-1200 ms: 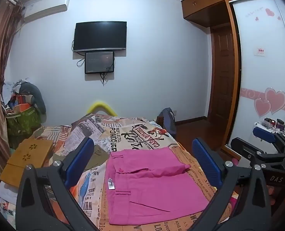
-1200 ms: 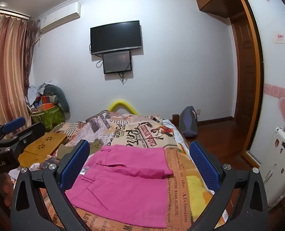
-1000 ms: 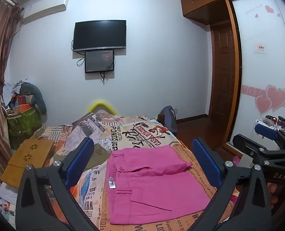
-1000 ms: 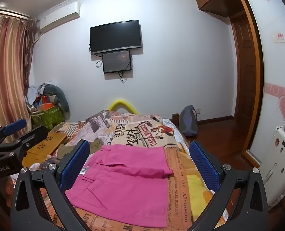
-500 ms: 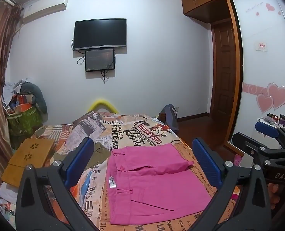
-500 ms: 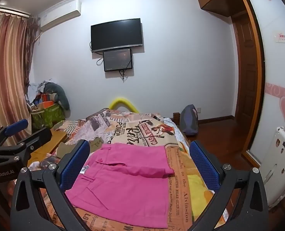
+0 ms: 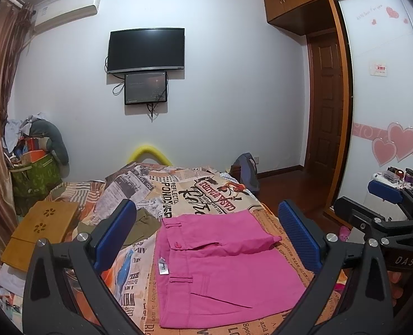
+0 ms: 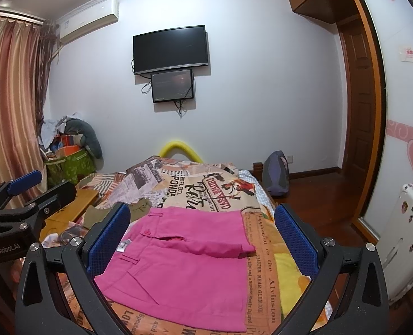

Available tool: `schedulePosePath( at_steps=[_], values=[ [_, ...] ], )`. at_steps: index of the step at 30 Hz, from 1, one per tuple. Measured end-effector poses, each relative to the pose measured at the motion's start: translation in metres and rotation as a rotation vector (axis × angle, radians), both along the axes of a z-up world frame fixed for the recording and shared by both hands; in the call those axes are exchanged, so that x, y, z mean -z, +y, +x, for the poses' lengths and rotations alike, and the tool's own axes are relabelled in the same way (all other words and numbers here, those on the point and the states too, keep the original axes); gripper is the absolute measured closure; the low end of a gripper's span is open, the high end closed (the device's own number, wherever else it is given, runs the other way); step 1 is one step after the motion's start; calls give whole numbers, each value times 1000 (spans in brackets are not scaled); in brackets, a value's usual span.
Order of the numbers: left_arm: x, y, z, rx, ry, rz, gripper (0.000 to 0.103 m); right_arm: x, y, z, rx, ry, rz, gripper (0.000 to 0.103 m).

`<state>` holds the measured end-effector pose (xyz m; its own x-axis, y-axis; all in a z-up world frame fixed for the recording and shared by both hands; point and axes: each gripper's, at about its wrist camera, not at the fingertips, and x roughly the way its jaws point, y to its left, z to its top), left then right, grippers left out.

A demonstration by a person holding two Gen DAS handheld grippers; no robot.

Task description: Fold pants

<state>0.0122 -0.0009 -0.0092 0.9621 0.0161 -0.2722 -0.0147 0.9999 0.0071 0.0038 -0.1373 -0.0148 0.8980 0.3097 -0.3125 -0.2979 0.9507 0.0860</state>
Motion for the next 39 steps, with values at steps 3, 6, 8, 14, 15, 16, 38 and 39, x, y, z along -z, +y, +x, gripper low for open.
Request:
schedulePosePath(
  at_steps=[3,6,8,14,15,16,38,39],
  values=[
    [0,1,0,-3,-1,0,0,0,1,0,-3,1,1,0],
    [-1,2,1,-6,-3,1,0,-1,3,0,-8,-2,-1,0],
    [0,2,1,-6,-3,1,0,-2,3,0,-9,-3,-3,0],
    [1,2,3,-11,-2,-4,0,-4,4,-1,-12,-8,-7,0],
    [1,3,3,-11,-2,-6,0,-4,4,-1,-12,-8,-6,0],
    [1,4,3,-10,-2,-7,0,-4,4,-1,-12,-9,-5,0],
    [1,4,0,-10,-14,2,0,-4,6,-1,-10,-12,-6,0],
    [1,4,0,-10,-15,2,0,-5,6,-1,-10,-13,-7,0]
  ],
)
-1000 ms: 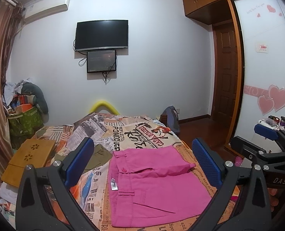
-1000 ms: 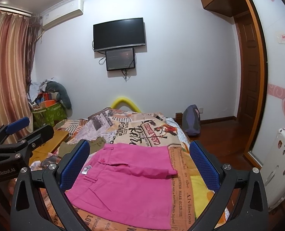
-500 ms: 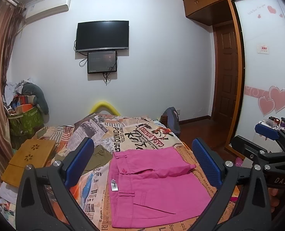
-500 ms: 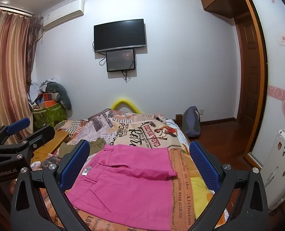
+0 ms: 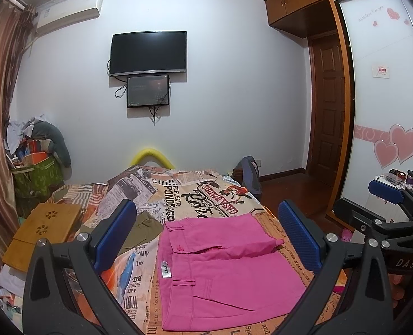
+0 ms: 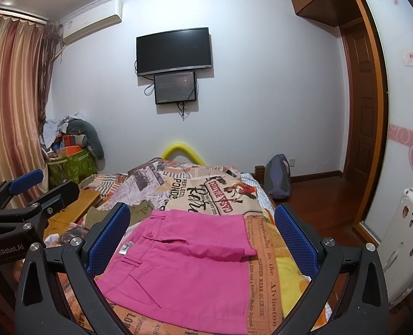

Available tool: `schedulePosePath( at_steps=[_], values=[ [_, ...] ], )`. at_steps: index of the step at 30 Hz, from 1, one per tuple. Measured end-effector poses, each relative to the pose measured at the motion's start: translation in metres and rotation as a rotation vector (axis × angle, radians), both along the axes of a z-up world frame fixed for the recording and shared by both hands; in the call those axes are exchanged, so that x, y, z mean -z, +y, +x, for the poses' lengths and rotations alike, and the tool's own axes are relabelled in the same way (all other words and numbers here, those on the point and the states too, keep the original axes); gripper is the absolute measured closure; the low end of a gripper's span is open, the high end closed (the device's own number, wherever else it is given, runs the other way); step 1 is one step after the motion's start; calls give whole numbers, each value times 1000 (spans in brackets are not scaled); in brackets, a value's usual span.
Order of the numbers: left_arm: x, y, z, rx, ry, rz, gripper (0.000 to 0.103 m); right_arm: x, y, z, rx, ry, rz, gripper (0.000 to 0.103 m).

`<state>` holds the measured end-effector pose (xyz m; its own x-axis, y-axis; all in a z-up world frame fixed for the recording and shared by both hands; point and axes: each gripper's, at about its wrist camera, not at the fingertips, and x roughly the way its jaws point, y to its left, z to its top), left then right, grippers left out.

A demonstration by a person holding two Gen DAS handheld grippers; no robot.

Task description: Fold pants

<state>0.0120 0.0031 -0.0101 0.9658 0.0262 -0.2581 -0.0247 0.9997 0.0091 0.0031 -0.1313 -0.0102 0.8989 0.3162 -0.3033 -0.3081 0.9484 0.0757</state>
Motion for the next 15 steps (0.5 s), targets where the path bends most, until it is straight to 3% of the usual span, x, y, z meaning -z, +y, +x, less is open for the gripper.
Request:
schedulePosePath(
  at_steps=[15],
  values=[
    [2,2,12,-11,29,-7,0,3,-2,7,8,31,3,0]
  ],
)
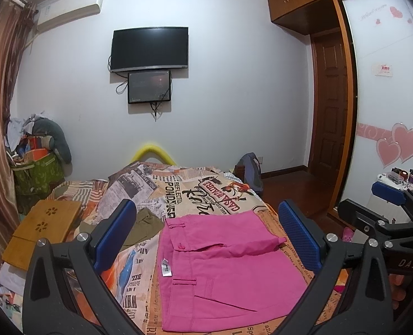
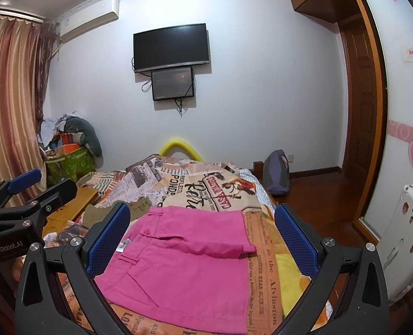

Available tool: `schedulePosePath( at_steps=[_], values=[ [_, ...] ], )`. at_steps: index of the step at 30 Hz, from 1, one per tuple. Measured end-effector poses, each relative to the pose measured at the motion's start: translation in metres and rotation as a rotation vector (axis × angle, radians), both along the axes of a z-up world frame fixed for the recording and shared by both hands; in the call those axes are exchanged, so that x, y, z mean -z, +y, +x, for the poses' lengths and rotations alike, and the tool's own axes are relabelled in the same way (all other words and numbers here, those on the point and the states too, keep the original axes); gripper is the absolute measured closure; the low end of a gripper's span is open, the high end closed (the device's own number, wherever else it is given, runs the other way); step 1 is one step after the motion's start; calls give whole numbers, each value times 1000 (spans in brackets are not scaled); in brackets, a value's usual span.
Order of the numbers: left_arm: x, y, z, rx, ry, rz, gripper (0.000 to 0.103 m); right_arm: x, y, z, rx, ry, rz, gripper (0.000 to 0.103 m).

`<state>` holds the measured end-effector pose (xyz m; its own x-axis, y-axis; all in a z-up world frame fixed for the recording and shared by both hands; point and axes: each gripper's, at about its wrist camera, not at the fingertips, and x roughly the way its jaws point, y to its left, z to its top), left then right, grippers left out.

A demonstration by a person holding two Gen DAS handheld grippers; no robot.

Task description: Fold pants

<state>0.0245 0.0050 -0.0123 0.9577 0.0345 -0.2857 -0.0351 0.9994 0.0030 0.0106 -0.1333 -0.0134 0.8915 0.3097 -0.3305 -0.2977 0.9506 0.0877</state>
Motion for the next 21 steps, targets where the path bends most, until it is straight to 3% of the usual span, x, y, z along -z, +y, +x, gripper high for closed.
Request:
schedulePosePath(
  at_steps=[11,21],
  values=[
    [44,21,55,-45,153,-13,0,34,-12,34,72,102,-47,0],
    [119,53,126,-69,402,-27,0,98,-20,85,108,259,-160,0]
  ],
)
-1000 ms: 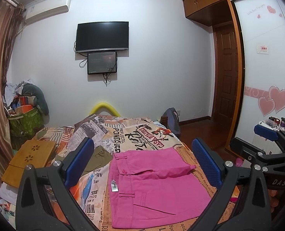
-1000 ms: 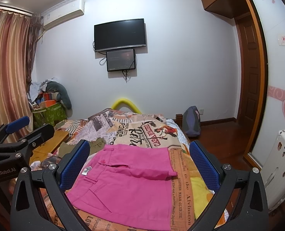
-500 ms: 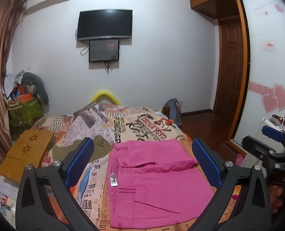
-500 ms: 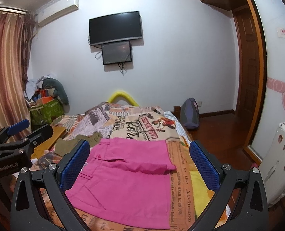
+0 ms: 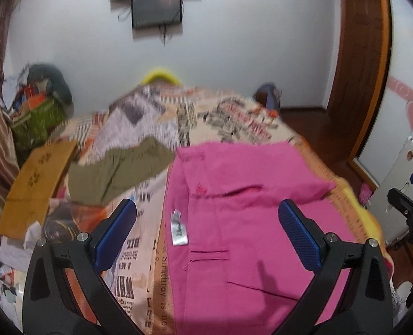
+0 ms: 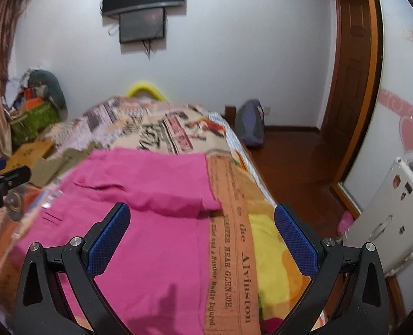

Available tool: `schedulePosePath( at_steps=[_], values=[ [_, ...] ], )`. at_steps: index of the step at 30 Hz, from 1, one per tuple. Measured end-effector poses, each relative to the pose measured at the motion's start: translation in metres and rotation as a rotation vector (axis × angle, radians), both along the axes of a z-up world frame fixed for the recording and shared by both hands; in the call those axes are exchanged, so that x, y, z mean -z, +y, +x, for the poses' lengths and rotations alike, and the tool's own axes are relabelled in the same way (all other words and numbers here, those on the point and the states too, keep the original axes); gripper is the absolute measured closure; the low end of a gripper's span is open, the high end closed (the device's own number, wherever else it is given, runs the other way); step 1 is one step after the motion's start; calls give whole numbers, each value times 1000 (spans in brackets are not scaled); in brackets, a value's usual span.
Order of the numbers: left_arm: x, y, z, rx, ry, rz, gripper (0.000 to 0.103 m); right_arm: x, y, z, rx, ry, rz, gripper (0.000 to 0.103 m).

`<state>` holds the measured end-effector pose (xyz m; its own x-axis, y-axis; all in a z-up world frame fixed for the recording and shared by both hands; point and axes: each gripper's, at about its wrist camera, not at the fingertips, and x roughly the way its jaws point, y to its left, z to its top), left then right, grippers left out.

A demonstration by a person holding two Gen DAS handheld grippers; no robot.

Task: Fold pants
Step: 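Lower both grippers onto the pink pants and close on the waistband edge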

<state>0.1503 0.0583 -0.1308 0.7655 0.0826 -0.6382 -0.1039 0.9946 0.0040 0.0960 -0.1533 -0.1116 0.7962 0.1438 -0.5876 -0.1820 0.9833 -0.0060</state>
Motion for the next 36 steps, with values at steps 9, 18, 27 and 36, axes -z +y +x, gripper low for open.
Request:
schedulePosePath(
  at_steps=[9,18,27,36],
  values=[
    [48,22,42,4,143,46,0,46,-13,50,-38,181,50,1],
    [69,33,85,82,234,38,15,81,-2,90,-128,289,17,22],
    [98,32,105,169,347,1,56,110,4,108,-197,415,71,45],
    [110,47,115,192,397,-169,81,114,1,121,-178,409,97,69]
  ],
)
